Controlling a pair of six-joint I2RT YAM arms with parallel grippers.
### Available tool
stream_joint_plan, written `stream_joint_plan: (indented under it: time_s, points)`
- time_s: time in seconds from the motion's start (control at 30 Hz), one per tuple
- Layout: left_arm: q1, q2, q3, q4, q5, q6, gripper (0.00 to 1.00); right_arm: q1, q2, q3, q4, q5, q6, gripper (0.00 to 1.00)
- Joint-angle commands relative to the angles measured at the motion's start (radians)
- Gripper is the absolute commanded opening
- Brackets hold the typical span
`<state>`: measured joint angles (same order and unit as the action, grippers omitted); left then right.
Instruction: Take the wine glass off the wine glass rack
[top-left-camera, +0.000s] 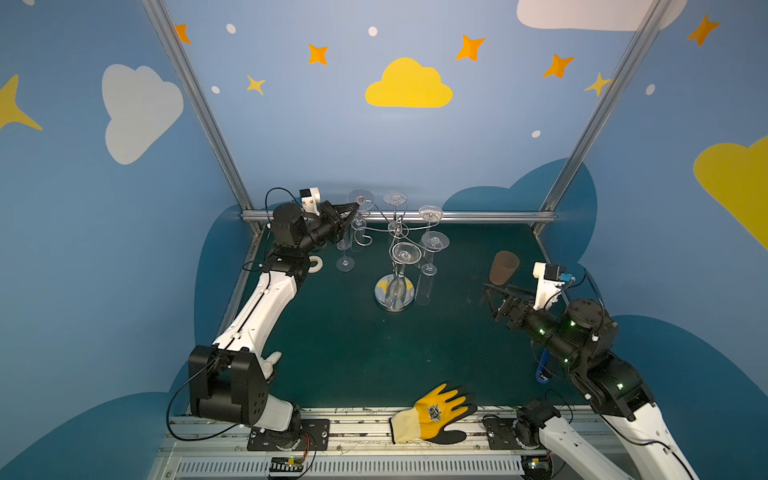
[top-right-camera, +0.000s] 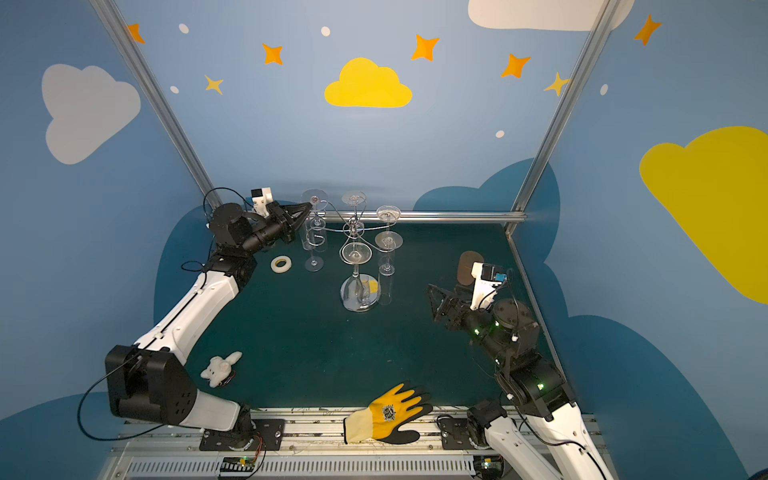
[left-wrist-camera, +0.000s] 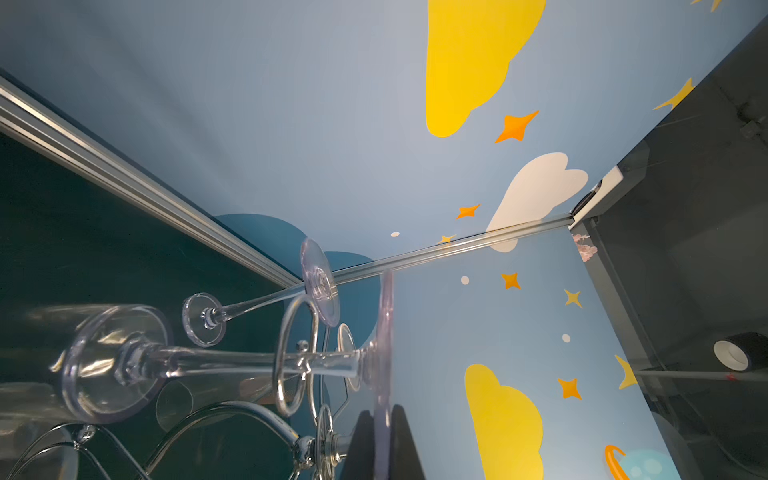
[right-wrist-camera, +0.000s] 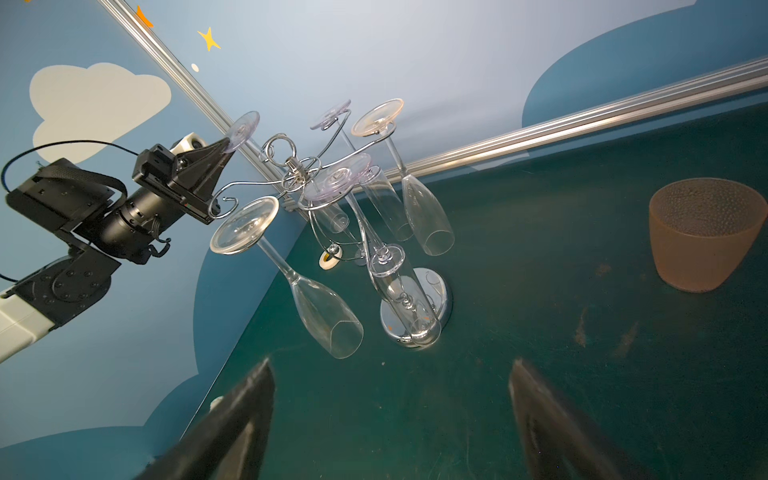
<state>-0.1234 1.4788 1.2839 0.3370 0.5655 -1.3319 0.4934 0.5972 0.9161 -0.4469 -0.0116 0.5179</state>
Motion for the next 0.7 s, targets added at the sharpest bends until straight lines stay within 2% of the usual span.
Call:
stream_joint_plan:
  time_s: [0.0, 0.67]
  points:
    - [0.007, 0.015, 0.053, 0.018, 0.007, 0.025, 0.03, 0.002, 0.003, 0.003, 0.001, 0.007, 0.001, 0.88]
    - [-0.017, 0.143, 0.143, 0.051, 0.067, -0.006, 0.03, 0.001, -0.006, 0.0, -0.013, 0.023, 0.001, 0.88]
